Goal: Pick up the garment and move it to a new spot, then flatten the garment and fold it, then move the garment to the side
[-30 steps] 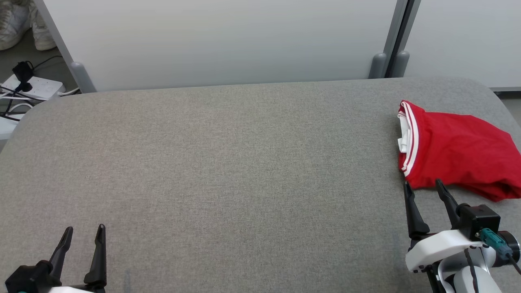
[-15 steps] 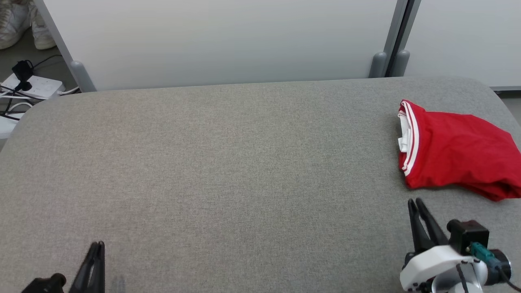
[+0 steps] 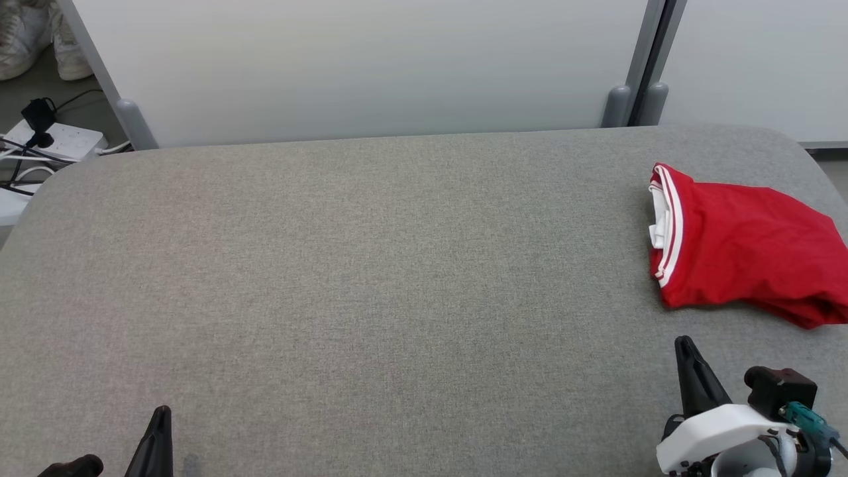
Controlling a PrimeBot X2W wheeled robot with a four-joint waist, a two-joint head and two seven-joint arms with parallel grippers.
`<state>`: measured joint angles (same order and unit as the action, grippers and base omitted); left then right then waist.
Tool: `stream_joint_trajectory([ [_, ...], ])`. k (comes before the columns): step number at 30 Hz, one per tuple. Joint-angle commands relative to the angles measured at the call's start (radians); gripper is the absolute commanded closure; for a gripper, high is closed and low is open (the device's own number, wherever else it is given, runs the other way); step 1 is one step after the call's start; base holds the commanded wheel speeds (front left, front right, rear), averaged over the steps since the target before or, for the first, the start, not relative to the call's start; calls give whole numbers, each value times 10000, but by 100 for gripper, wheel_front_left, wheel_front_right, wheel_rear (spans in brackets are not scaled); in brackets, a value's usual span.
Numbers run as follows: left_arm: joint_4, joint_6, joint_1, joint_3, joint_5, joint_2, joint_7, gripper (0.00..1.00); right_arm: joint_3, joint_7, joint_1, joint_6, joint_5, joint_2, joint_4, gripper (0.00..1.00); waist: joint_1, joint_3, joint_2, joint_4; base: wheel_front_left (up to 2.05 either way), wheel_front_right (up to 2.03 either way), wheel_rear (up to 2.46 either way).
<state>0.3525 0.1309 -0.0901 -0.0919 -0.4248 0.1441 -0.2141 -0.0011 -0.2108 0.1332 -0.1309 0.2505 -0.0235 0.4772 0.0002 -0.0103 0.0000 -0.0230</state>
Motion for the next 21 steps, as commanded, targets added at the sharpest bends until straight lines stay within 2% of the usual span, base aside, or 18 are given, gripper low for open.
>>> stream_joint_trajectory([
  [1, -298, 1, 414, -89, -230, 148, 21, 100, -85, 73, 279, 0, 296, -95, -325, 100, -2, -1, 0, 5, 0, 0, 0],
  [21, -449, 1, 709, -107, -2435, -58, 633, 100, -269, 661, 168, 0, 2821, -128, -717, 100, -2, 12, 0, 48, 0, 0, 0],
])
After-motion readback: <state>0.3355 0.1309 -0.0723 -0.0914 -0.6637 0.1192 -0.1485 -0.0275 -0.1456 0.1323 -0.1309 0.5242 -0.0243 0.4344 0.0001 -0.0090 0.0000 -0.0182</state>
